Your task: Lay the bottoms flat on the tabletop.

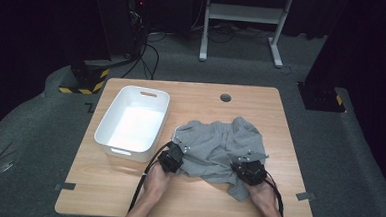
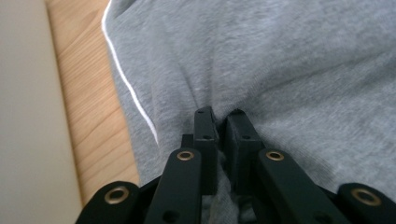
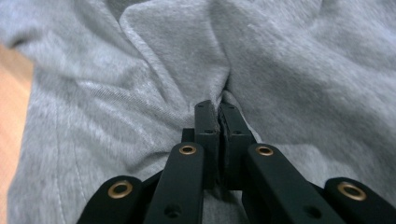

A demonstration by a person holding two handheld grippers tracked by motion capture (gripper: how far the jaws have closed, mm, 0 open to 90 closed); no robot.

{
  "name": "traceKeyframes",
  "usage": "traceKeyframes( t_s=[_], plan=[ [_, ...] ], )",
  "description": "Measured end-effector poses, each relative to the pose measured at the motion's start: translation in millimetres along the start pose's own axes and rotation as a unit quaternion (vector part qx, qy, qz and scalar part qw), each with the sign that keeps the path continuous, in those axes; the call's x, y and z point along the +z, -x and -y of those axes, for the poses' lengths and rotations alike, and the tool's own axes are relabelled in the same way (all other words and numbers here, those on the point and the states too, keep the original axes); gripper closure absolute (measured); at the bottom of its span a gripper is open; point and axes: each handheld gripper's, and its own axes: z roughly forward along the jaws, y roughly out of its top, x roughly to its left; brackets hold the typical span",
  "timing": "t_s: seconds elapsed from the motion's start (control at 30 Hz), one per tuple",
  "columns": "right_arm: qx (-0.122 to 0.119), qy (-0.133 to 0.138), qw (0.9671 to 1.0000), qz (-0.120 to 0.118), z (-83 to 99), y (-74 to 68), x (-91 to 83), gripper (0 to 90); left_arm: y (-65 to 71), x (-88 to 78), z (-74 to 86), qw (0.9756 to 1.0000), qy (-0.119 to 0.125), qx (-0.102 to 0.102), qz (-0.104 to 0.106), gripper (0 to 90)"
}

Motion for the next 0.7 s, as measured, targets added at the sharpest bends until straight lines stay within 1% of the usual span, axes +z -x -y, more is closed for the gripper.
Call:
traceKeyframes(
  t_s=[0.03,0.07,0.1,0.17,0.2,0.23,0.27,0.33,0.37,0.4,0.43,0.47,0.5,0.57,0.6,0.63,0.67,0.7],
  plan=[
    [-0.002,-0.001,1.0,-0.001,0.9,-0.7,-2.2,87.5,-2.1,-1.7,0.4,1.0,0.002,-0.007,0.002,83.4],
    [-0.005,0.001,1.0,-0.003,1.1,-1.2,-4.7,87.2,-3.4,-4.2,0.3,0.9998,0.01,-0.015,0.005,81.6],
    [-0.007,0.009,0.9999,-0.005,0.6,-1.4,-7.8,85.4,-4.0,-7.7,-0.6,0.9995,0.024,-0.017,0.009,77.8],
    [-0.005,0.038,0.9993,-0.001,-3.7,-1.7,-15.2,77.0,-3.5,-13.0,-5.3,0.9986,0.05,-0.011,0.01,67.4],
    [-0.002,0.055,0.9985,0.0,-7.5,-1.6,-18.5,72.4,-4.4,-13.7,-8.5,0.9978,0.061,-0.015,0.02,62.8],
    [0.0,0.072,0.9974,0.006,-12.2,-1.9,-20.8,66.7,-6.0,-13.1,-11.9,0.9967,0.071,-0.025,0.032,58.7],
    [0.002,0.086,0.9962,0.012,-17.6,-2.3,-21.9,62.3,-7.4,-11.5,-15.4,0.9961,0.074,-0.03,0.037,55.2],
    [0.007,0.103,0.9945,0.016,-28.5,-1.1,-19.4,59.4,-9.9,-5.3,-22.1,0.9952,0.072,-0.045,0.048,49.9],
    [0.01,0.101,0.9947,0.017,-33.8,0.8,-15.5,57.8,-10.6,-1.8,-24.7,0.9955,0.068,-0.045,0.048,47.9],
    [0.015,0.094,0.9953,0.016,-38.4,2.8,-9.9,56.8,-10.5,1.4,-26.5,0.9957,0.064,-0.047,0.048,47.6],
    [0.019,0.084,0.9961,0.016,-41.6,5.0,-3.5,56.7,-10.3,4.8,-27.4,0.9954,0.062,-0.052,0.051,47.7],
    [0.02,0.072,0.9971,0.016,-43.3,7.2,3.2,57.1,-10.4,8.0,-27.9,0.996,0.054,-0.05,0.051,48.4],
    [0.025,0.056,0.9981,0.012,-43.7,9.1,9.9,60.8,-9.7,10.8,-27.8,0.9964,0.046,-0.048,0.053,52.1],
    [0.026,0.02,0.9994,0.003,-40.8,11.4,21.3,73.8,-8.0,15.5,-26.9,0.9972,0.029,-0.04,0.056,63.3],
    [0.026,0.009,0.9996,-0.002,-38.0,11.3,24.1,81.0,-7.2,16.6,-26.4,0.9976,0.023,-0.036,0.054,68.7],
    [0.02,0.003,0.9998,-0.002,-34.9,11.4,24.9,85.1,-6.6,16.8,-25.9,0.998,0.02,-0.031,0.051,73.6],
    [0.017,-0.002,0.9999,-0.002,-31.7,11.4,23.9,86.1,-6.2,16.4,-25.3,0.9985,0.017,-0.026,0.044,78.5],
    [0.015,-0.005,0.9999,0.0,-28.3,11.5,21.7,86.6,-6.4,15.3,-24.7,0.9987,0.012,-0.026,0.041,81.7]
  ],
)
